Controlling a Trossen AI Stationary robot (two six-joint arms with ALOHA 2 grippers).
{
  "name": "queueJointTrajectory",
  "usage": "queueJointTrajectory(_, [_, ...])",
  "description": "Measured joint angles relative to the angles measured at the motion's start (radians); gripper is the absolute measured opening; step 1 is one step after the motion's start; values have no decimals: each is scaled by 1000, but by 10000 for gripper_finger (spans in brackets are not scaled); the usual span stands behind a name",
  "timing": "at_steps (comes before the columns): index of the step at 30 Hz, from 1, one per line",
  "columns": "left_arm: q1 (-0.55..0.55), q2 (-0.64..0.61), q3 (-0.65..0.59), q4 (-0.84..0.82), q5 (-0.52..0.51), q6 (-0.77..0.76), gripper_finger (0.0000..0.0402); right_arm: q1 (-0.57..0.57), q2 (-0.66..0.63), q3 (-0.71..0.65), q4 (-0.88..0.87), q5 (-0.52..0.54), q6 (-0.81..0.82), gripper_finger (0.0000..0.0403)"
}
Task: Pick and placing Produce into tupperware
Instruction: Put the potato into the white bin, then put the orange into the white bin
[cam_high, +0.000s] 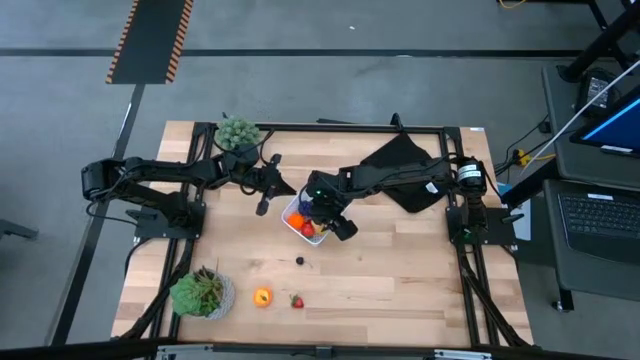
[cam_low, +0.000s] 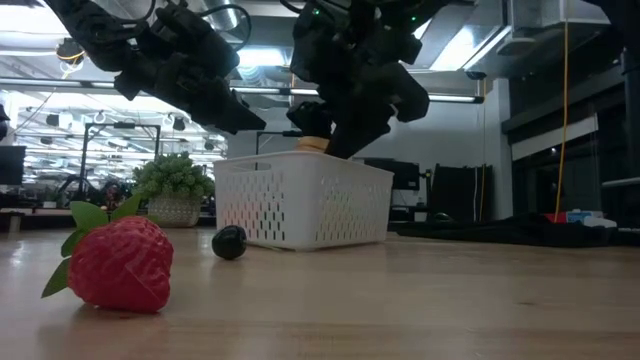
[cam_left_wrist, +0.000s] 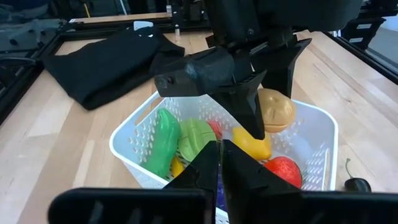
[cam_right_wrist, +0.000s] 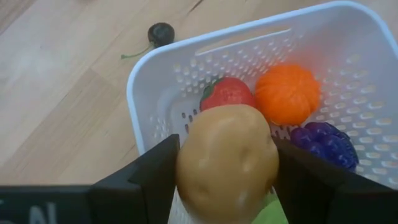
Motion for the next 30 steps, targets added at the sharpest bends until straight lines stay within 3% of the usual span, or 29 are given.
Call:
queueJointTrajectory(7, [0,0,0,-1,0,0,2,0,0,0,6,0,0,233])
queueJointTrajectory(24, [0,0,0,-1,0,1,49,0,0,0,17,0,0,236])
queueJointTrajectory(30, [0,0,0,-1,0,1,63,0,0,0,25,0,0,267])
